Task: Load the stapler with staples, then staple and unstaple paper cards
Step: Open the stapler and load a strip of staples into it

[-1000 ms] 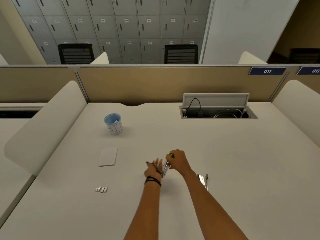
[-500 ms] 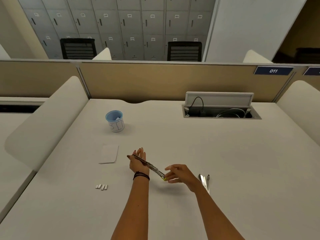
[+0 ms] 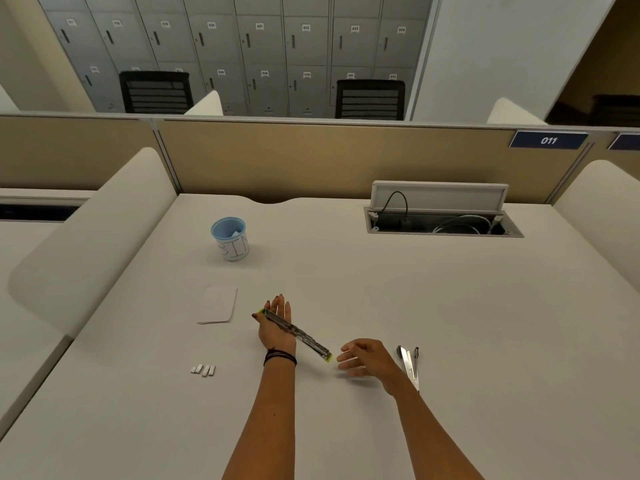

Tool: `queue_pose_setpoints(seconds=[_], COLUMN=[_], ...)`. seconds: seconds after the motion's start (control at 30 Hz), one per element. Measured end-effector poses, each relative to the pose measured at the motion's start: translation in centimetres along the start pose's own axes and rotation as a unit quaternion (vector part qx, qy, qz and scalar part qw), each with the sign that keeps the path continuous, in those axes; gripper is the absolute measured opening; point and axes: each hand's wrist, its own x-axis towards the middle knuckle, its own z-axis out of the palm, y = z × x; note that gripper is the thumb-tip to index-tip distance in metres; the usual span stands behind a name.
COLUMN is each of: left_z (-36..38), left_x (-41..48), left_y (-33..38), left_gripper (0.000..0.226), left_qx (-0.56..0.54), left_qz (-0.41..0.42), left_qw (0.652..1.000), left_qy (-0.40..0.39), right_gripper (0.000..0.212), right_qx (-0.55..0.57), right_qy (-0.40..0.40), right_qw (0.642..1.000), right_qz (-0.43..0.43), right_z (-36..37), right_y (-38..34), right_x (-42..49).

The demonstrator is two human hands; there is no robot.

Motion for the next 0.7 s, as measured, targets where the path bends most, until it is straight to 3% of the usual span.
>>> queue_pose_setpoints(seconds=[0.2,0.5,0.7], left_z=[0.3,0.3,-0.5], left_x=[-0.9,-1.3,-1.2], left_y=[-0.8,-0.5,0.7], left_gripper=[0.034,0.045,0.032], left_qx=[-0.029,0.023,0.085], left_qz=[-0.030,-0.100,-0.152], left_qw=[0.998,0.990,0.981], left_qy=[-0.045,-0.098,-0.090], right_gripper=[0.020,0.013,0.015], right_qx=[0.070,0.155,0.170], right_qy=[-0.019,0.055,0.113], right_qw=[0.997,0.984,0.974], right_qz=[0.006,-0.065,-0.103], right_z=[1.3,-0.1,-1.5], right_y=[-0.1,-0.9,-1.4], right_x=[0.4,0.8,1.1])
